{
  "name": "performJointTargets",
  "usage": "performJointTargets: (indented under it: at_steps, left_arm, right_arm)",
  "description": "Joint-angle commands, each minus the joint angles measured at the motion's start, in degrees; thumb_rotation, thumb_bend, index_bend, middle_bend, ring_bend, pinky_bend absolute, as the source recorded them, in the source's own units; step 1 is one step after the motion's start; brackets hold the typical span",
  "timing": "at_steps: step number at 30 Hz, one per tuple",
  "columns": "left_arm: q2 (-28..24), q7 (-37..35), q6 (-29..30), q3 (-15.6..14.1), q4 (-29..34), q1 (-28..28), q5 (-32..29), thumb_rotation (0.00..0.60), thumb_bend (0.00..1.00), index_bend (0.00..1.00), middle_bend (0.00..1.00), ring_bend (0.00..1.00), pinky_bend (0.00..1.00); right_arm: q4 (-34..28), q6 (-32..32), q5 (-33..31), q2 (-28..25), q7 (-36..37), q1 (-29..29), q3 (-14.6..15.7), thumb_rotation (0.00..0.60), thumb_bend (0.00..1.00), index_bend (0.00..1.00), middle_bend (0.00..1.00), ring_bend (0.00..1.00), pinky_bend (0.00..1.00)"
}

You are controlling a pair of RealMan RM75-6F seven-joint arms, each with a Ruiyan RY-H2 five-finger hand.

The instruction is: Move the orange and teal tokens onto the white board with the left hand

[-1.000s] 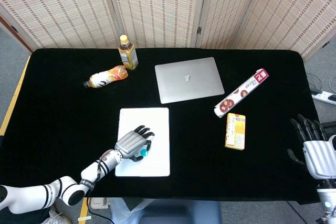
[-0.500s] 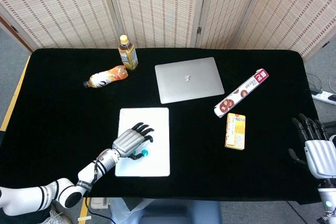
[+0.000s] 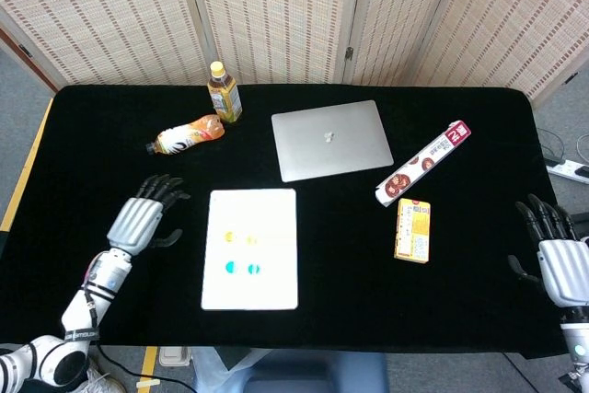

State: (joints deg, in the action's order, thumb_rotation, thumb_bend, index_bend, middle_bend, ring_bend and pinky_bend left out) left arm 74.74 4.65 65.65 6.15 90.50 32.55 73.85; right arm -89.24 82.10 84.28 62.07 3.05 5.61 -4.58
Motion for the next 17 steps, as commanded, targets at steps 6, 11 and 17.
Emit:
performJointTargets:
  at_steps: [6, 11, 17]
  left_arm:
    - [-4.8, -0.1, 12.2, -2.1, 1.0, -10.2, 0.6, 0.6, 0.36, 0.27, 0.13, 0.04, 0.0]
    - [-5.7, 0.6, 16.8, -3.4, 1.6, -14.4, 1.7, 0.6, 0.36, 0.26, 0.12, 0.04, 0.0]
    - [-5.1, 0.5, 21.2, -4.0, 1.0, -18.5, 2.7, 0.6, 0.36, 0.24, 0.11, 0.04, 0.0]
  right_arm:
    - [1.6, -0.1, 0.6, 0.5, 4.7, 0.5, -0.3, 0.6, 0.38, 0.0, 0.0, 0.02, 0.0]
    - [2.3, -0.4, 0.9, 0.8, 7.3, 0.6, -0.1, 0.6, 0.38, 0.0, 0.0, 0.03, 0.0]
    - [2.7, -0.9, 1.5, 1.3, 8.8, 1.1, 0.1, 0.6, 0.38, 0.0, 0.0, 0.03, 0.0]
